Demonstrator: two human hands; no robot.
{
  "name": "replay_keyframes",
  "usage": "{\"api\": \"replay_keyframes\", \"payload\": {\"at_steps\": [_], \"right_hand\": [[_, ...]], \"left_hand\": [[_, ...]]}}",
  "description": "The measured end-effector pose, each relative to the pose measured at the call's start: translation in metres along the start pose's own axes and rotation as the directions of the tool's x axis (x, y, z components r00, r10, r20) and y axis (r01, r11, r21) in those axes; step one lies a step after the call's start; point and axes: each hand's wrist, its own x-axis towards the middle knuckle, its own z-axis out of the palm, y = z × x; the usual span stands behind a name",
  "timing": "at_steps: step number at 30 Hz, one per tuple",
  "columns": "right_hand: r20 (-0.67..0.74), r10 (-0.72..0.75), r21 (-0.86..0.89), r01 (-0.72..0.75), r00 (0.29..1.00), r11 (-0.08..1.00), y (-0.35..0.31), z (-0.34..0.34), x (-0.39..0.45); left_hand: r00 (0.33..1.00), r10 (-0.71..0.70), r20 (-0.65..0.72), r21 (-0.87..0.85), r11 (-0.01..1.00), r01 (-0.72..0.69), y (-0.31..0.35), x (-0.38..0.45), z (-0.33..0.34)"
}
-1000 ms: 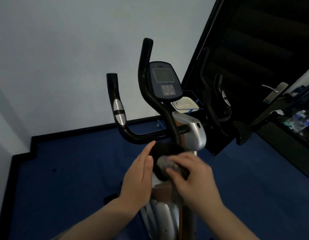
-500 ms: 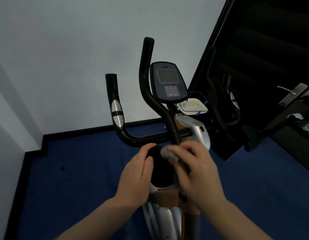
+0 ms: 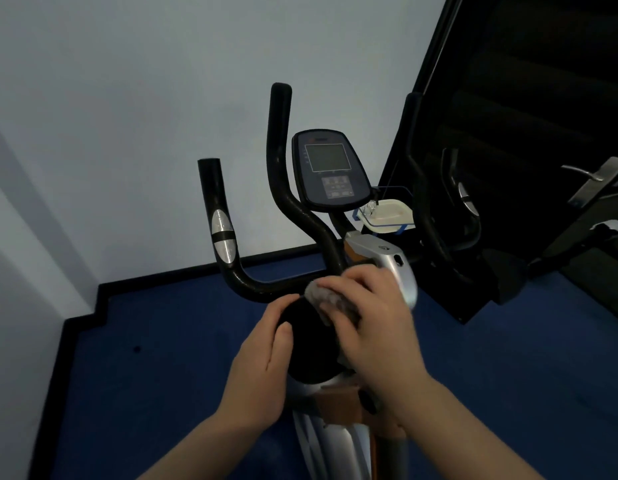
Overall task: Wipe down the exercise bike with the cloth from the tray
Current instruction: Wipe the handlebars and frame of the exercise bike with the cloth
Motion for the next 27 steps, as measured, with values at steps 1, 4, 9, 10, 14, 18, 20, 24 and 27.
{"api": "replay_keyframes", "payload": {"at_steps": [1,4,9,10,14,18,20,24,27], "right_hand": [[0.044,0.035,0.021,-0.036,0.998,0.999,-0.001,0.004,0.006],[0.078,0.107,0.136,-0.117,0.991,0.984,0.007,0.006,-0.004],[0.012,0.132,0.220,-0.131,0.991,0.967,0.021,-0.004,-0.033],[0.024,0.134,0.230,-0.136,0.991,0.964,0.021,-0.005,-0.031],[0.070,0.132,0.237,-0.145,0.989,0.961,0.017,0.003,0.001],[0.002,0.106,0.187,-0.105,0.994,0.977,0.012,0.011,-0.006],[-0.094,0.068,0.085,-0.060,0.993,0.995,0.013,0.011,-0.030],[-0.132,0.100,0.064,-0.092,0.986,0.994,0.013,0.013,-0.068],[-0.071,0.153,0.140,-0.142,0.986,0.980,0.006,0.001,-0.066]], "left_hand": [[1.000,0.006,-0.008,0.004,1.000,-0.006,0.001,-0.001,0.001],[1.000,0.002,-0.009,0.040,0.999,-0.002,0.001,-0.001,-0.001],[1.000,0.012,-0.016,0.070,0.998,-0.010,-0.001,0.000,-0.001],[1.000,0.014,-0.023,0.057,0.998,-0.013,-0.001,0.000,0.001],[0.998,0.025,-0.054,0.038,0.999,-0.023,-0.003,0.001,0.005],[0.997,0.045,-0.069,0.035,0.998,-0.042,-0.005,0.001,0.006],[0.997,0.035,-0.065,0.016,0.999,-0.034,-0.006,0.000,0.006],[0.999,0.025,-0.047,0.003,1.000,-0.024,-0.008,0.000,0.006],[1.000,0.029,-0.006,-0.059,0.998,-0.030,-0.008,0.000,0.004]]}}
